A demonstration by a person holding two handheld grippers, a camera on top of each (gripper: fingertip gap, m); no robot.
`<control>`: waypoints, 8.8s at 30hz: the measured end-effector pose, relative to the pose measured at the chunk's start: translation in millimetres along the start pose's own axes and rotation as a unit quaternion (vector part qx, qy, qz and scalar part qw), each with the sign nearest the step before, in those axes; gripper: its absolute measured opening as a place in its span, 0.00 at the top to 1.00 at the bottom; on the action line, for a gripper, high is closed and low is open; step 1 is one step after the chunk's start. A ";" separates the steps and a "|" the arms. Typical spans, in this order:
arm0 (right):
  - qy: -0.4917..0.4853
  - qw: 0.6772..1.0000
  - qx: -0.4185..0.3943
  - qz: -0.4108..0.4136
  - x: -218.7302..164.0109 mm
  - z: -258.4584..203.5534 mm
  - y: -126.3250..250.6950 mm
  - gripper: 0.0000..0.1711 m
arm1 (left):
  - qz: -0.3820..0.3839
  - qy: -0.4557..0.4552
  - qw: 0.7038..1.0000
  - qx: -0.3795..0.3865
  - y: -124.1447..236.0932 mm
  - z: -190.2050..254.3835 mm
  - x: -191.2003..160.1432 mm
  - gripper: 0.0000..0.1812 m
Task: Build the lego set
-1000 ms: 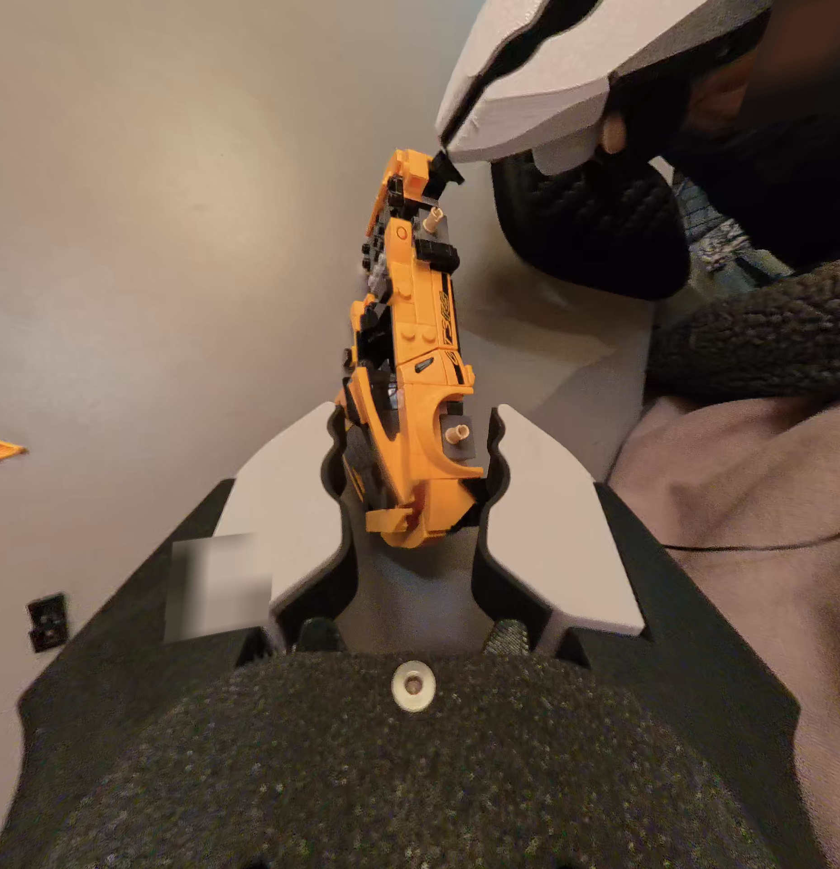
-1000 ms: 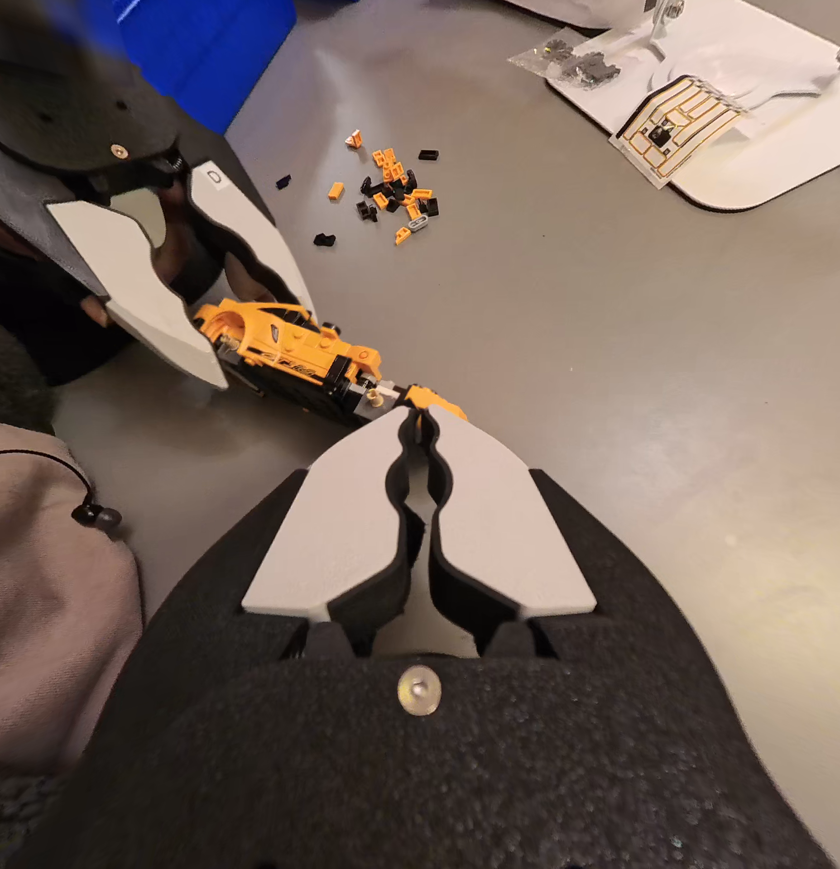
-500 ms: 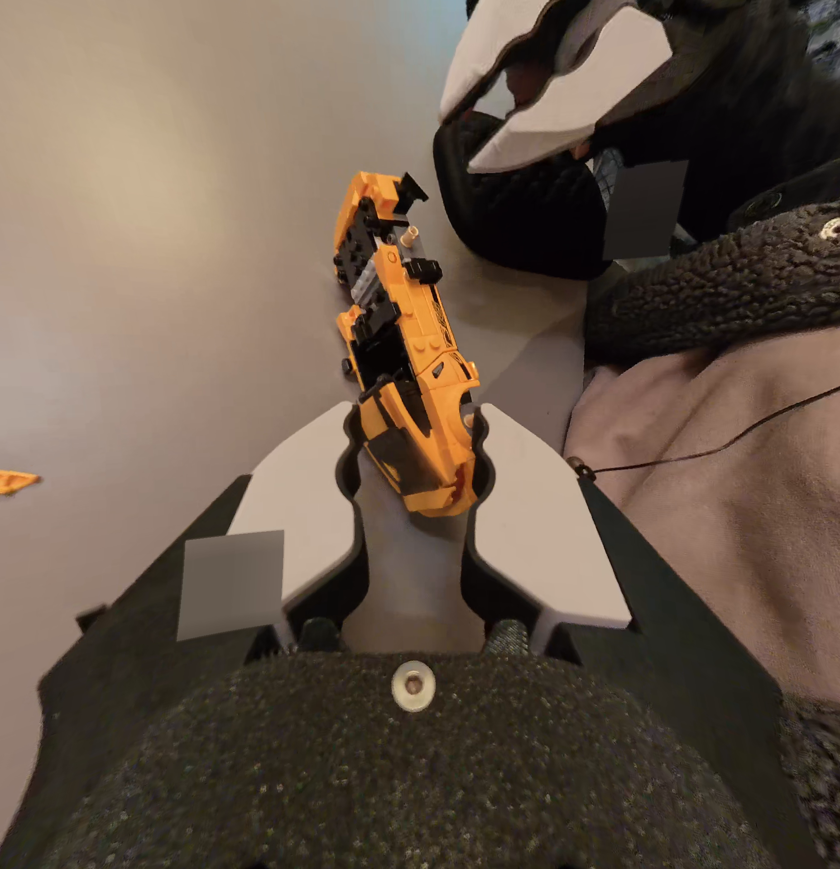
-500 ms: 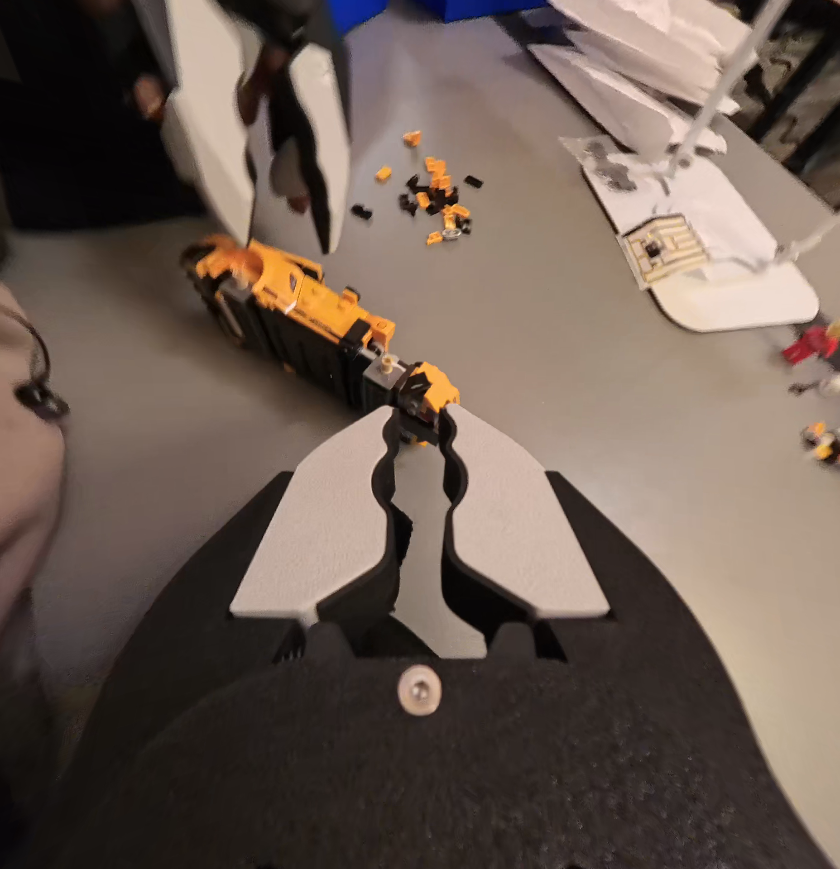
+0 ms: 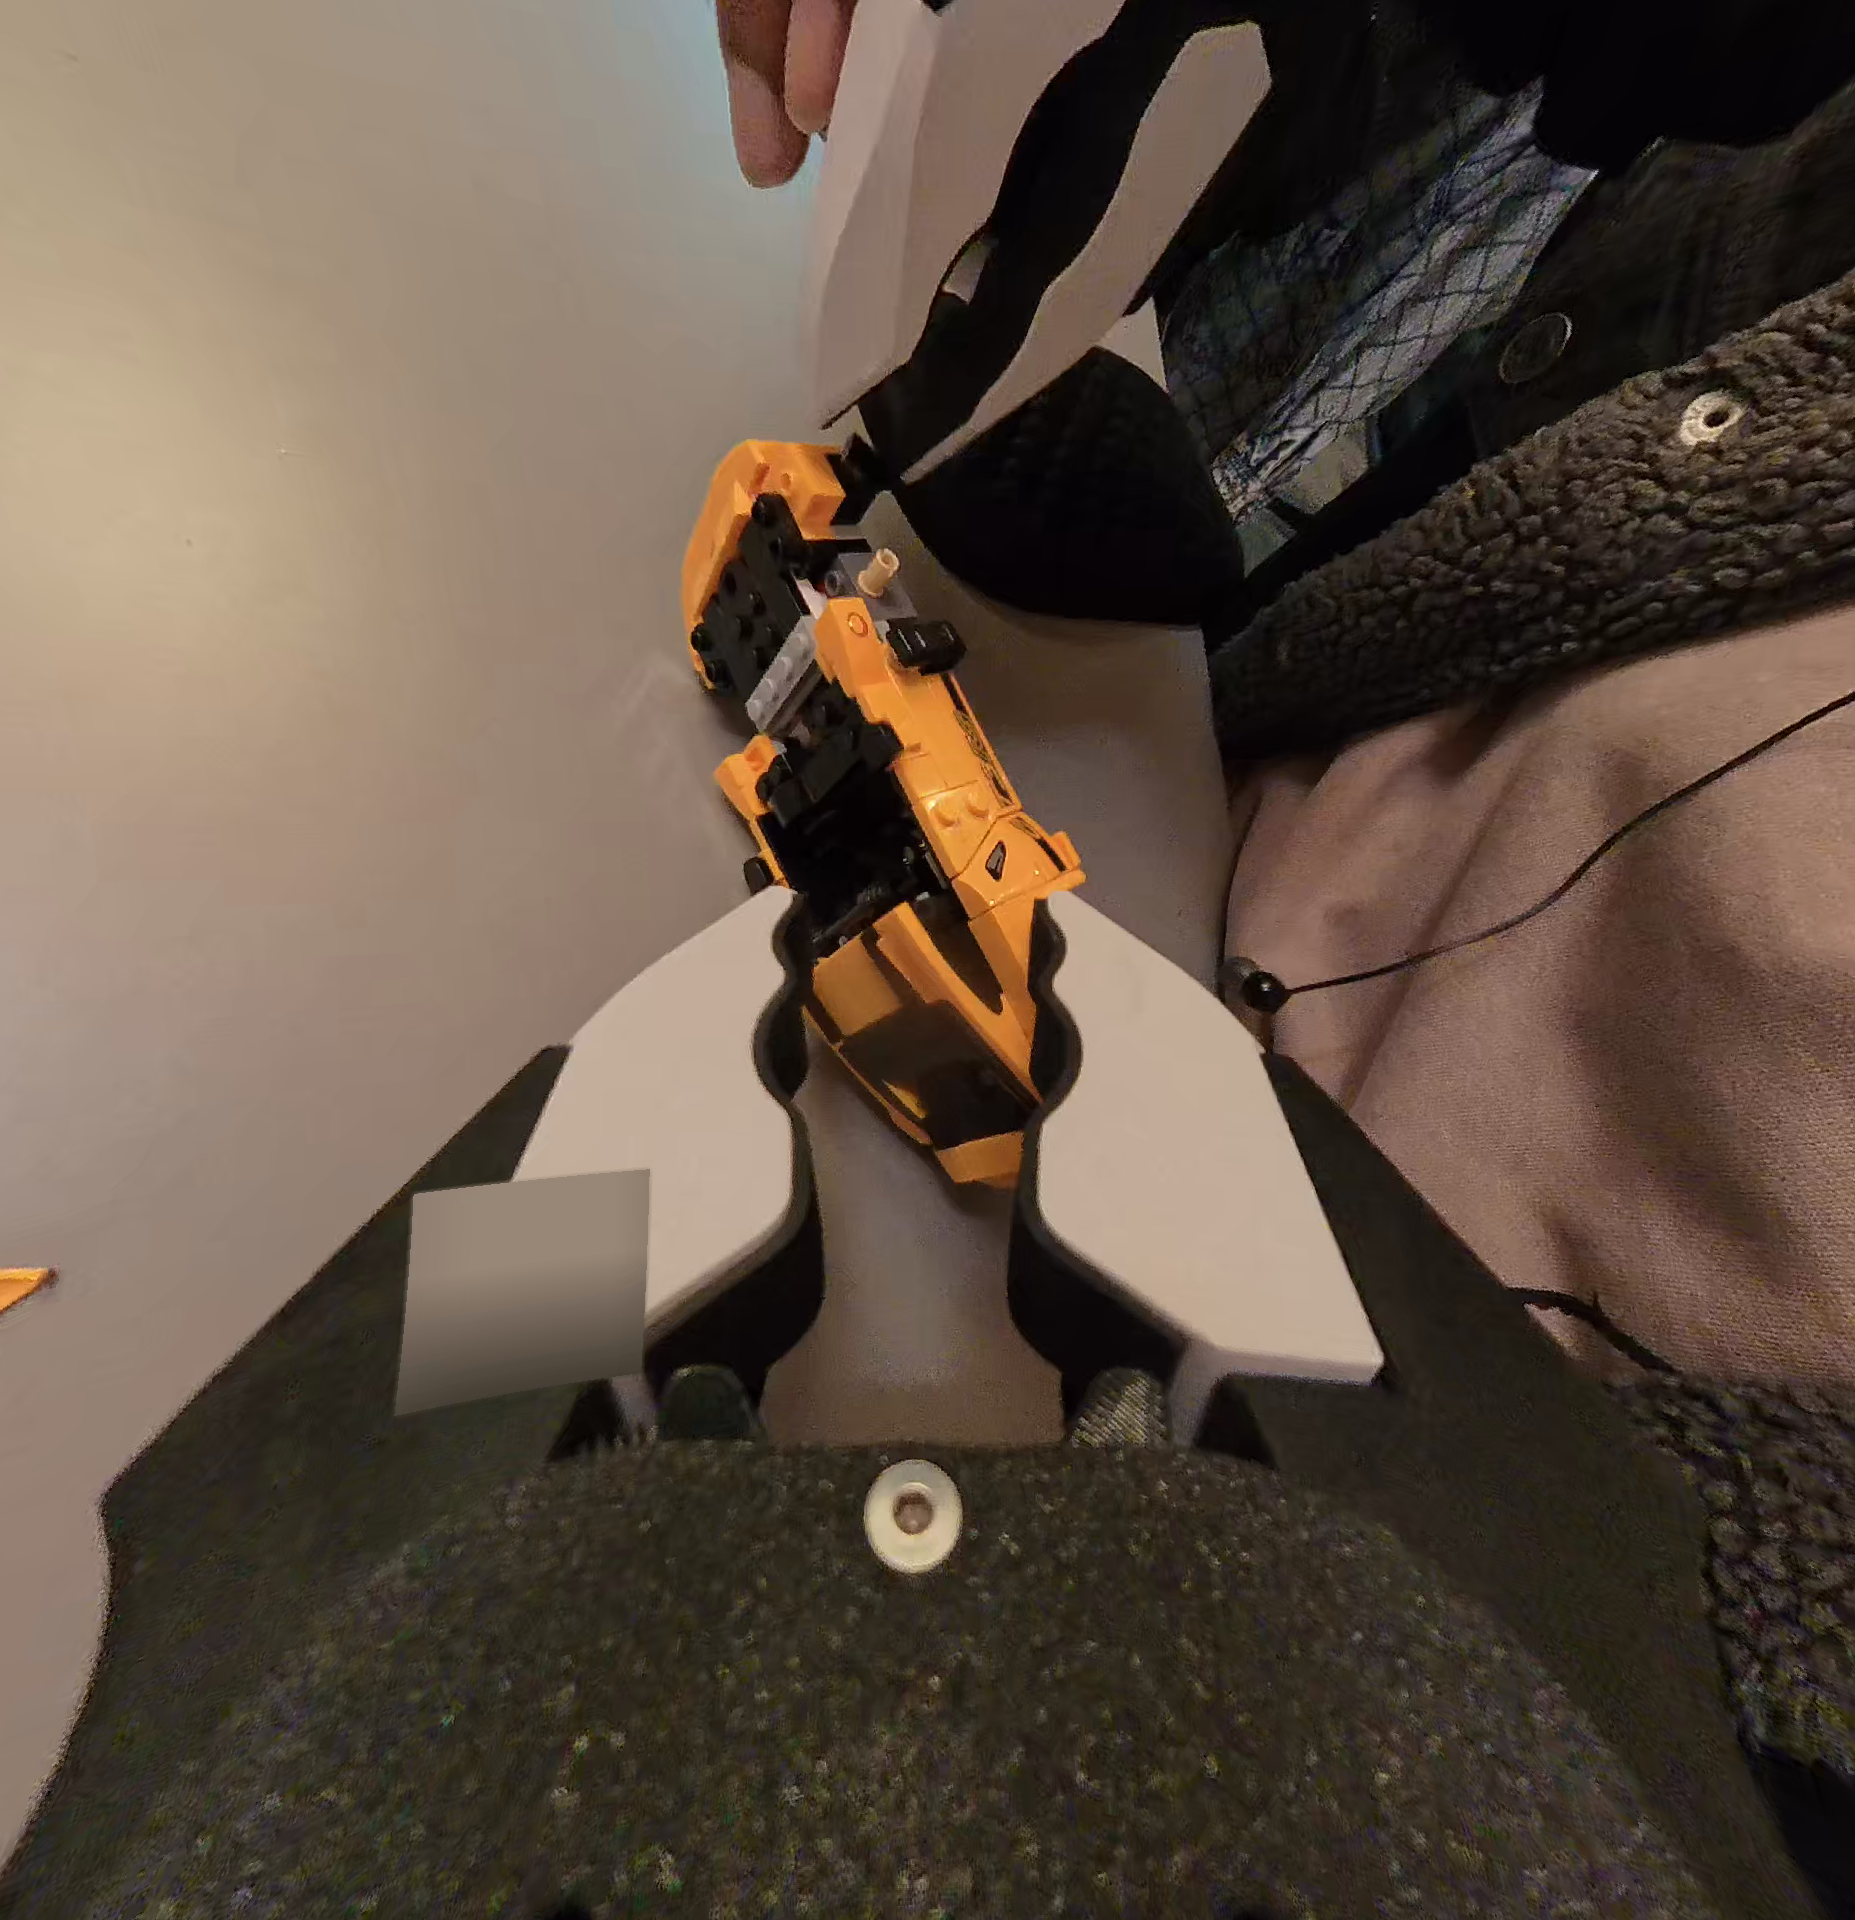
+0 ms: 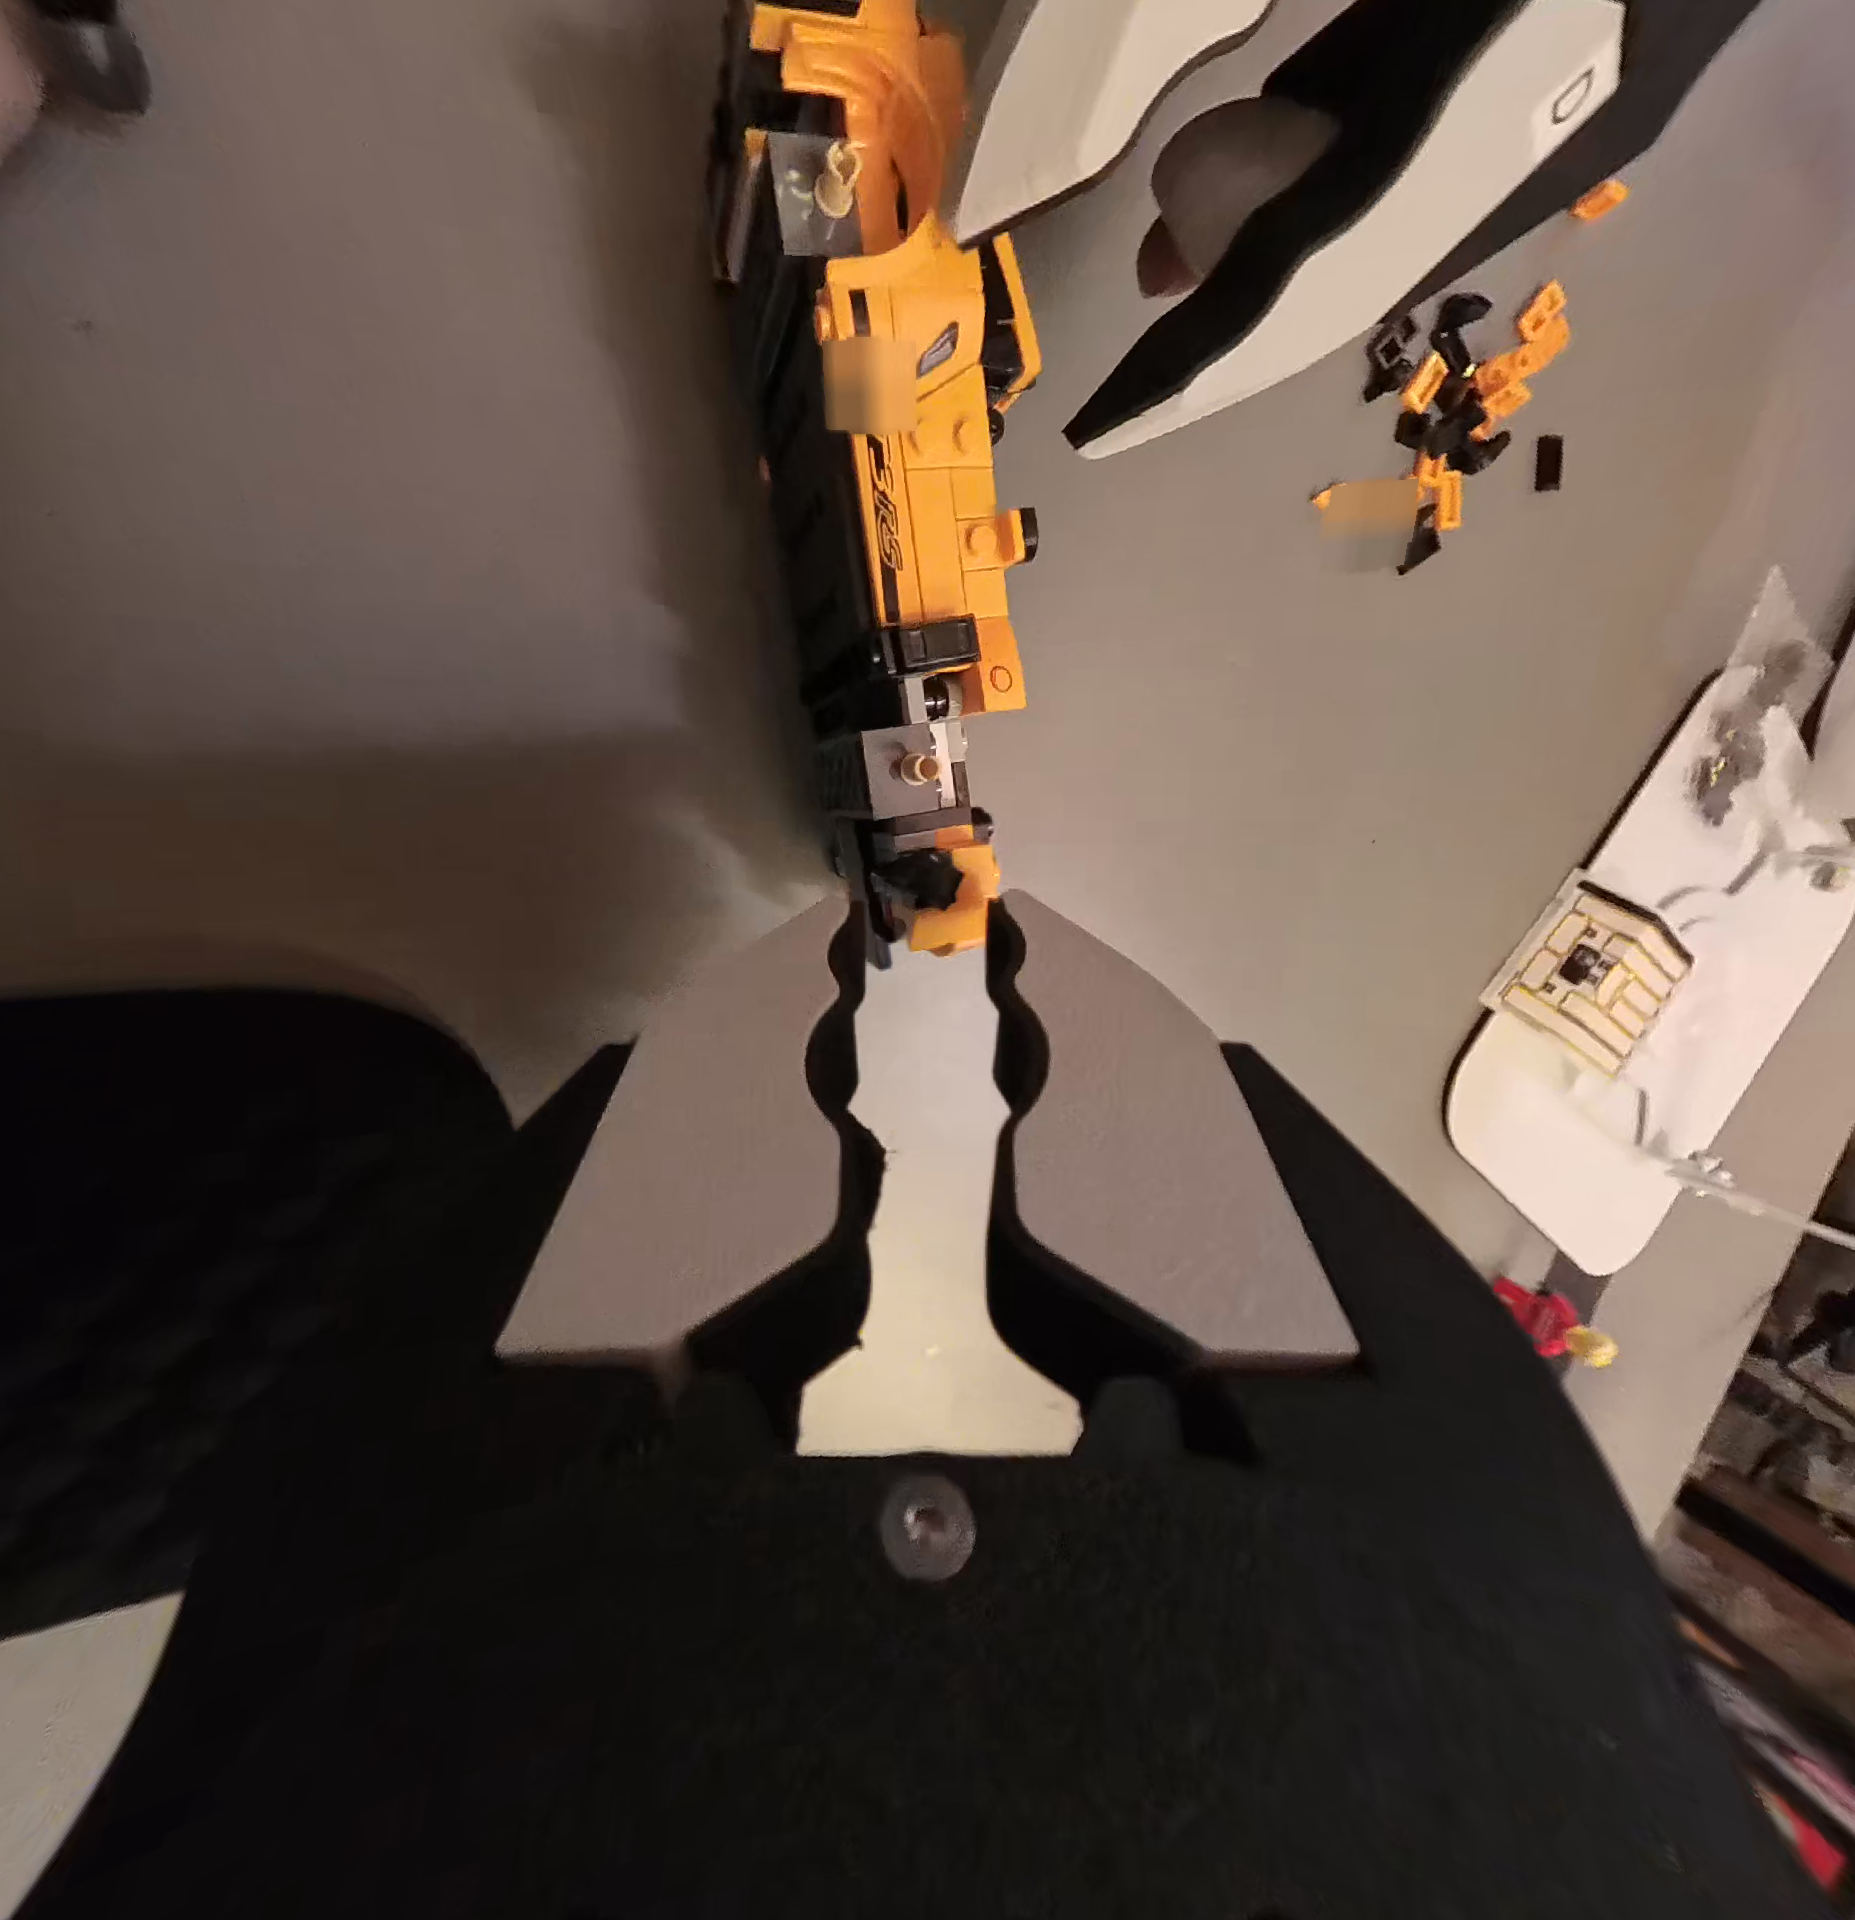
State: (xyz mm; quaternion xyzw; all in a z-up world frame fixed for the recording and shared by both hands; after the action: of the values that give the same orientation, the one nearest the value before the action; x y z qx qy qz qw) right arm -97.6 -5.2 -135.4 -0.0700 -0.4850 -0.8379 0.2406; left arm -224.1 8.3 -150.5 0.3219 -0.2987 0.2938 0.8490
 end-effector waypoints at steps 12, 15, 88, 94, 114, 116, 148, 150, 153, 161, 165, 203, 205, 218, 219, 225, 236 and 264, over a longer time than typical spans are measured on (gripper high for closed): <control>0.019 0.999 0.028 -0.017 9.6 -0.3 -3.9 0.91 | 0.015 0.002 0.999 -0.033 -1.3 6.7 -4.4 0.79; -0.009 1.000 0.022 -0.021 8.7 1.6 -2.9 0.94 | 0.017 0.003 0.999 -0.032 -2.6 9.5 -5.7 0.77; -0.512 0.787 0.086 0.334 62.8 5.6 37.2 0.91 | 0.076 -0.129 0.989 -0.004 -18.2 53.2 47.6 0.98; -0.285 0.917 -0.162 0.228 65.8 -0.1 37.3 0.88 | 0.127 0.093 0.974 -0.160 -19.6 41.4 52.9 0.99; -0.362 0.916 -0.150 0.084 24.5 4.6 20.3 0.96 | 0.118 0.084 0.984 -0.108 -15.3 3.3 59.5 0.91; -0.418 0.897 -0.130 0.063 11.9 3.1 17.5 0.96 | 0.099 0.036 0.993 -0.046 -11.0 -11.7 53.2 0.90; -0.502 0.860 -0.091 0.000 8.7 -4.3 -4.5 0.95 | 0.037 -0.186 0.979 0.073 -50.1 -24.6 52.6 0.94; -0.501 0.861 -0.090 0.000 9.1 -4.1 -4.8 0.95 | 0.036 -0.189 0.979 0.074 -50.2 -24.3 52.4 0.95; -0.500 0.861 -0.089 0.001 9.6 -4.3 -4.7 0.94 | 0.036 -0.192 0.978 0.075 -50.3 -24.0 52.2 0.95; -0.499 0.862 -0.089 0.003 9.5 -5.1 -3.8 0.93 | 0.037 -0.192 0.978 0.074 -49.9 -24.2 52.1 0.95; -0.507 0.858 -0.085 0.012 9.0 -4.6 -1.1 0.93 | 0.035 -0.202 0.976 0.078 -49.5 -23.9 52.0 0.96; -0.394 0.908 -0.143 0.013 11.6 -11.7 -1.1 0.96 | -0.003 -0.253 0.964 0.087 -52.9 -17.4 51.9 0.99; -0.389 0.910 -0.144 0.012 12.4 -11.7 -1.2 0.96 | -0.003 -0.252 0.964 0.085 -52.6 -17.1 51.5 0.99; -0.465 0.880 -0.091 0.036 12.4 -7.0 0.6 1.00 | -0.005 -0.249 0.965 0.076 -50.7 -16.0 51.7 0.99; -0.467 0.879 -0.090 0.039 12.9 -6.9 0.4 1.00 | -0.006 -0.249 0.966 0.074 -51.1 -15.8 51.2 0.99; -0.470 0.878 -0.081 0.032 13.3 -7.6 0.9 1.00 | -0.008 -0.246 0.967 0.068 -52.3 -15.2 50.7 0.99; -0.496 0.865 -0.069 0.034 12.4 -6.5 0.1 1.00 | -0.011 -0.234 0.970 0.061 -51.5 -15.9 51.0 0.99; -0.549 0.833 -0.065 0.026 11.8 -6.1 -1.0 1.00 | -0.018 -0.231 0.971 0.056 -51.2 -17.4 51.9 0.98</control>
State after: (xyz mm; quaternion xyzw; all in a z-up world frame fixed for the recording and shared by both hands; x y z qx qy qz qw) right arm -107.6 -14.0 -135.2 -0.5467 -0.4799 -0.6845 -0.0489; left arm -149.5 5.1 -144.0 0.4336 -0.4637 0.2121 0.7430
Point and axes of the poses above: each gripper's, where its closed fingertips meet, y back along the fingers, x out of its top, z = x × y across the jaws, the point moved 3 cm from there along y, back along the fingers, and after that the axes turned 12 degrees about -x, right-handed, at the moved point
